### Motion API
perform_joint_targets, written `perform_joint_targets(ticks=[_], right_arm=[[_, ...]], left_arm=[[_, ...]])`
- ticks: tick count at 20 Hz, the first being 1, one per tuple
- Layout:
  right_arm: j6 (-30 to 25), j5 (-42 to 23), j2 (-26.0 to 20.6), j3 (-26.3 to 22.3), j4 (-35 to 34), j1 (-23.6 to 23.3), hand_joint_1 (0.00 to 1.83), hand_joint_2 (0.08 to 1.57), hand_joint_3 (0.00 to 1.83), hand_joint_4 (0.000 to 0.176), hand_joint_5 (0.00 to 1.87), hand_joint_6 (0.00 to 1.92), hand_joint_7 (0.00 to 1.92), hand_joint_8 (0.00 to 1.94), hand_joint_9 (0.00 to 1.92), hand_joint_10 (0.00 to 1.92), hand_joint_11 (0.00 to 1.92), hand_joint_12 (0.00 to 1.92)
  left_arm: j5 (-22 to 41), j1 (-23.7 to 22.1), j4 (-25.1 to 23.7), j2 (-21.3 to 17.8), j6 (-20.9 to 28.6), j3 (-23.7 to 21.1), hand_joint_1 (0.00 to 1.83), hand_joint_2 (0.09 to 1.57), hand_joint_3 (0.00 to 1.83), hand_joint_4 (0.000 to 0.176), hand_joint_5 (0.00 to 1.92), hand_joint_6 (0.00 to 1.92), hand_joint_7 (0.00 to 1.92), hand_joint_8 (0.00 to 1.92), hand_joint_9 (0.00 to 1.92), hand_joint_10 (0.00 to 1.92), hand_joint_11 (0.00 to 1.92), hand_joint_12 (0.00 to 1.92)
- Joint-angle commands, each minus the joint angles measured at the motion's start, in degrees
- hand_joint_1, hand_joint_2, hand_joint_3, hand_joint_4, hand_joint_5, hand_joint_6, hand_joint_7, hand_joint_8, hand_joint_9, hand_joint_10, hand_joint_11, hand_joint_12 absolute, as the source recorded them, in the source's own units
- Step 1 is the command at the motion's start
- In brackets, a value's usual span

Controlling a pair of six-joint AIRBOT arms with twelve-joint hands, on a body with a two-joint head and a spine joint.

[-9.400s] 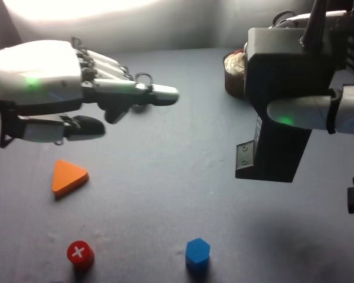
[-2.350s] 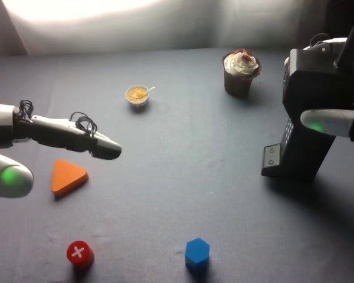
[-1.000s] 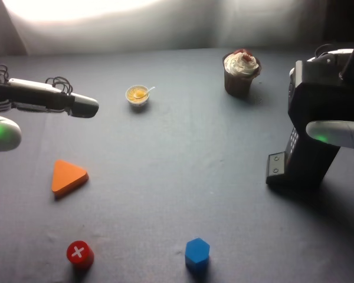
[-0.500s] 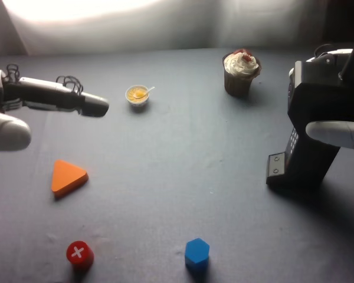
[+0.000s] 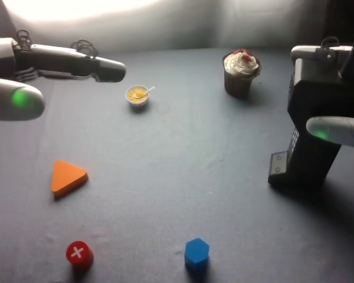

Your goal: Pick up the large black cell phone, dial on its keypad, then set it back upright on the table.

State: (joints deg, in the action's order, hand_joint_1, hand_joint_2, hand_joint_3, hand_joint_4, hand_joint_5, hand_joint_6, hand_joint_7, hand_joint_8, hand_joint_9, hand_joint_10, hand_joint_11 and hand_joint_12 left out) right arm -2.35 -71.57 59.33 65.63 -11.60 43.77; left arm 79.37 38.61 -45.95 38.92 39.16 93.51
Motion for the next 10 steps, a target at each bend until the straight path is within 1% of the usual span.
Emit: perform_joint_targets(ticks=[1,2,4,5,6,8,10], right_arm=[[-0.9,-8.1,-1.0,0.2,-0.6,-0.1,0.95,1.04,0.0,0.0,0.5,0.0,0.44,0.0,0.43,0.01,0.15,0.85],[-0.9,-8.1,-1.0,0.2,-0.6,-0.1,0.95,1.04,0.0,0.0,0.5,0.0,0.44,0.0,0.43,0.01,0.15,0.85],[-0.9,-8.1,-1.1,0.2,-0.6,-0.1,0.89,1.01,0.0,0.0,0.46,0.0,0.4,0.0,0.29,0.0,0.02,0.85],[-0.9,-8.1,-1.1,0.2,-0.6,-0.1,0.87,0.99,0.0,0.02,0.43,0.0,0.39,0.0,0.26,0.0,0.0,0.82],[-0.9,-8.1,-1.1,0.2,-0.5,0.0,0.86,0.98,0.0,0.026,0.32,0.0,0.35,0.0,0.25,0.0,0.0,0.76],[-0.9,-8.2,-1.2,0.1,-0.4,0.1,0.83,0.95,0.0,0.027,0.27,0.0,0.3,0.0,0.27,0.0,0.0,0.7],[-0.9,-8.4,-1.2,0.1,-0.2,0.2,0.74,0.94,0.0,0.014,0.24,0.0,0.23,0.0,0.22,0.0,0.0,0.55]], left_arm=[[4.6,-1.6,4.7,0.0,0.5,-0.4,0.07,1.19,0.0,0.0,0.27,0.0,0.27,0.0,0.21,0.0,0.0,0.35],[4.6,-1.6,4.4,0.2,0.5,-0.9,0.07,1.19,0.0,0.0,0.27,0.0,0.27,0.0,0.21,0.0,0.0,0.35],[4.6,-2.1,2.5,0.3,0.5,-1.9,0.07,1.19,0.0,0.0,0.28,0.0,0.29,0.0,0.23,0.0,0.0,0.44],[4.6,-2.2,1.8,0.4,0.6,-2.5,0.07,1.19,0.0,0.0,0.29,0.0,0.29,0.0,0.23,0.0,0.0,0.44],[4.6,-2.2,1.8,0.4,0.6,-3.0,0.08,1.19,0.0,0.0,0.28,0.0,0.28,0.0,0.22,0.0,0.0,0.44],[4.6,-2.2,1.7,0.7,0.5,-3.6,0.09,1.18,0.0,0.0,0.24,0.0,0.28,0.0,0.23,0.0,0.0,0.43],[4.6,-2.3,1.6,0.7,0.5,-3.5,0.09,1.18,0.0,0.0,0.26,0.0,0.29,0.0,0.22,0.0,0.0,0.42]])
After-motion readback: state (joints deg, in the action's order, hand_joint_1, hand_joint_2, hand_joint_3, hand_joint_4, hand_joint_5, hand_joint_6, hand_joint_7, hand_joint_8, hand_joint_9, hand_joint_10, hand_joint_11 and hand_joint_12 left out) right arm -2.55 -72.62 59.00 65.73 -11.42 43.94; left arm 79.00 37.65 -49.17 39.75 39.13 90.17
